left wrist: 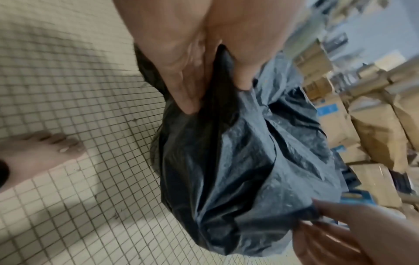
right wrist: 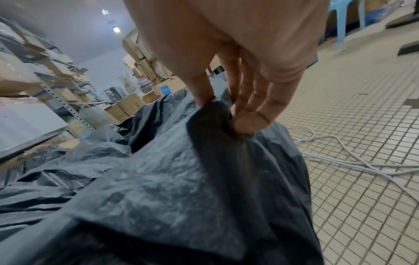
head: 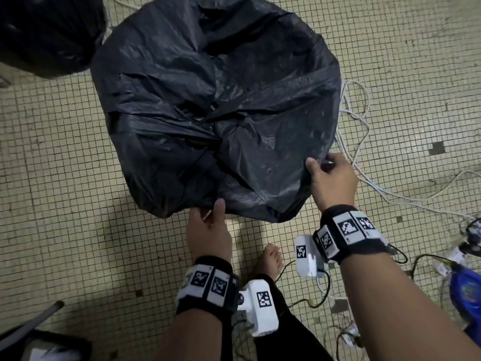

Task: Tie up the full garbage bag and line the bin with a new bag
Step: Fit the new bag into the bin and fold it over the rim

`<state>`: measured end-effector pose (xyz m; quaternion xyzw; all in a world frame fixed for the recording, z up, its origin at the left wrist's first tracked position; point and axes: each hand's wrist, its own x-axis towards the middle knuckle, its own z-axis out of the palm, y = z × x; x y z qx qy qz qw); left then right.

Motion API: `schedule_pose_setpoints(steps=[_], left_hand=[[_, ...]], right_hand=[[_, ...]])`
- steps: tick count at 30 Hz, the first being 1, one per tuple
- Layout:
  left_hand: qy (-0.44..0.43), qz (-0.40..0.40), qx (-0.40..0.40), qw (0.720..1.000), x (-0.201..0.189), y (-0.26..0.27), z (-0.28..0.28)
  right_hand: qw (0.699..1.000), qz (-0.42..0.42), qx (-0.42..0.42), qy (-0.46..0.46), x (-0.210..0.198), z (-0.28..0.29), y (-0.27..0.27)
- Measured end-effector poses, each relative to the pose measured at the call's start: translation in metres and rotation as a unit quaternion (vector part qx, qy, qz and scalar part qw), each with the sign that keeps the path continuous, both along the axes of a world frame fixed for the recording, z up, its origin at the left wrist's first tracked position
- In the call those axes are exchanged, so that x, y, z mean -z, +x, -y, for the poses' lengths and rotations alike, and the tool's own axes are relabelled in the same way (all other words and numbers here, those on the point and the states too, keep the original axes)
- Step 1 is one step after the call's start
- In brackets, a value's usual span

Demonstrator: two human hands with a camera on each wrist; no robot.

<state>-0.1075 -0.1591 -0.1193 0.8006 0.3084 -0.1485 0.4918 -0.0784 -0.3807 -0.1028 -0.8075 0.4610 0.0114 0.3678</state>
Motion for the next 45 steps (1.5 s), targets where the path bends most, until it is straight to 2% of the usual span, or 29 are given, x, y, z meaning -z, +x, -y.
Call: schedule_pose_setpoints(steps=[6, 8, 10, 14, 19, 20, 23, 25, 29, 34, 38, 40, 43, 45], left_hand=[[0.016, 0.026, 0.03, 0.999, 0.003, 0.027, -0.045], [0.046, 0.034, 0.04, 0.998, -0.001, 0.04, -0.063], [0.054, 0.05, -0.003, 0.997, 0.001, 0.053, -0.081], [-0.026, 0.064, -0.135, 0.988, 0.016, 0.052, -0.101], [-0.079, 0.034, -0.07, 0.994, 0.03, 0.019, -0.09], [-0.09, 0.038, -0.082, 0.992, 0.03, 0.016, -0.087], [-0.124, 0.047, -0.127, 0.983, 0.031, 0.008, -0.081], [-0.125, 0.058, -0.129, 0.982, 0.032, 0.003, -0.08], [-0.114, 0.044, -0.153, 0.981, 0.041, -0.005, -0.089], [0.001, -0.007, -0.108, 0.994, 0.05, 0.002, -0.106], [-0.052, -0.032, -0.159, 0.985, 0.047, 0.025, -0.098], [-0.097, -0.016, -0.205, 0.974, 0.035, 0.029, -0.088], [-0.112, -0.019, -0.294, 0.949, 0.009, 0.018, -0.063], [-0.103, -0.042, -0.23, 0.967, -0.007, 0.007, -0.039]], right_hand=[[0.999, -0.02, -0.007, 0.031, 0.001, -0.028, -0.021], [0.999, -0.028, -0.028, 0.037, 0.001, -0.043, -0.03], [0.998, -0.02, -0.053, 0.036, 0.002, -0.056, -0.04], [0.996, 0.028, -0.033, 0.076, 0.007, -0.064, -0.048], [0.989, 0.09, -0.059, 0.103, 0.025, -0.065, -0.064], [0.99, 0.08, -0.042, 0.104, 0.031, -0.063, -0.07], [0.989, -0.034, 0.043, 0.138, 0.051, -0.054, -0.087], [0.984, -0.079, 0.044, 0.151, 0.058, -0.051, -0.089], [0.985, -0.088, 0.026, 0.145, 0.061, -0.05, -0.085], [0.983, -0.088, 0.052, 0.156, 0.059, -0.044, -0.086], [0.983, -0.111, 0.053, 0.139, 0.048, -0.032, -0.074], [0.993, -0.059, 0.068, 0.074, 0.038, -0.022, -0.063], [0.996, 0.079, 0.047, -0.008, 0.014, -0.01, -0.032], [0.995, 0.098, -0.008, -0.016, 0.004, -0.004, -0.007]])
